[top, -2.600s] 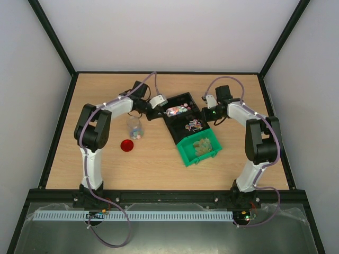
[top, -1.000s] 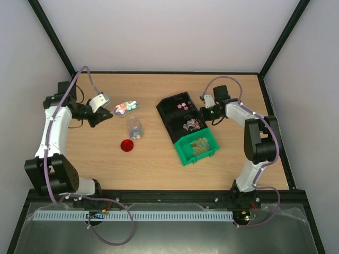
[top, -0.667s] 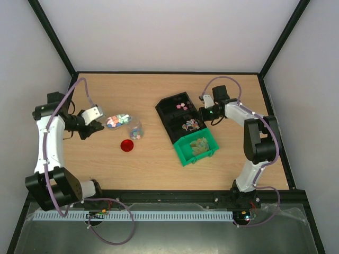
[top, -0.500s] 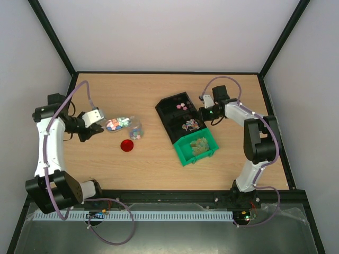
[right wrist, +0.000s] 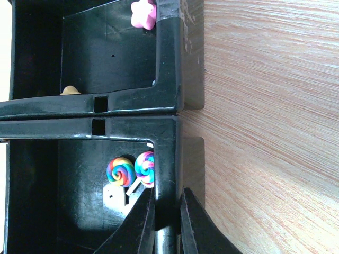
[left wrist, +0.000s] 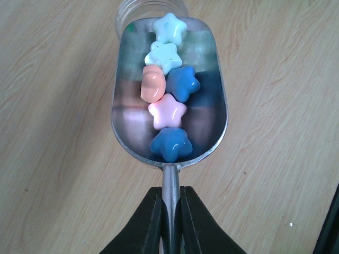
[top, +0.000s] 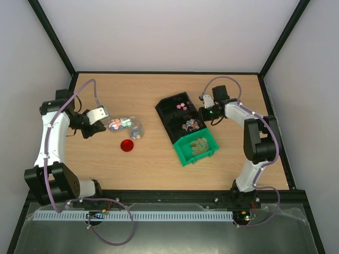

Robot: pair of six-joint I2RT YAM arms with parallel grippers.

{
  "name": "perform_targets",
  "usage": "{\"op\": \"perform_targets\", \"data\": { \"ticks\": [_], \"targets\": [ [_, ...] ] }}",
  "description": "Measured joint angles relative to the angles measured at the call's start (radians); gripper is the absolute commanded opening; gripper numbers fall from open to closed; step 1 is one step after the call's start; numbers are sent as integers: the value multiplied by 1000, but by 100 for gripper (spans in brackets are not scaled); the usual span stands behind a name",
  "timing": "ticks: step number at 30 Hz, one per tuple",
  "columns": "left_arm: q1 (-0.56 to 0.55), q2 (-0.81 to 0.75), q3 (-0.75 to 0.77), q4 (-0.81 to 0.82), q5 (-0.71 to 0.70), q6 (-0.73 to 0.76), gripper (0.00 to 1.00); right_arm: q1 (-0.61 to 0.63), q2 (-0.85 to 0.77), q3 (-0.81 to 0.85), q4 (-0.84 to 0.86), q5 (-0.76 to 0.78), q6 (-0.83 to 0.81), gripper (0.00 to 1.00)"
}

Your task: Pack the candies

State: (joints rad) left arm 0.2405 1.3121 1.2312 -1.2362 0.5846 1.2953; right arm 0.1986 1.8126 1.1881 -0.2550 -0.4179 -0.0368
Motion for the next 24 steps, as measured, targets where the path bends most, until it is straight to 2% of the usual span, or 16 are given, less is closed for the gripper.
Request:
{"op": "perform_targets", "data": {
  "ticks": [24],
  "targets": [
    [-104,51,66,61,-145,-77,2,0,0,0,0,0,-3,3]
  ]
}}
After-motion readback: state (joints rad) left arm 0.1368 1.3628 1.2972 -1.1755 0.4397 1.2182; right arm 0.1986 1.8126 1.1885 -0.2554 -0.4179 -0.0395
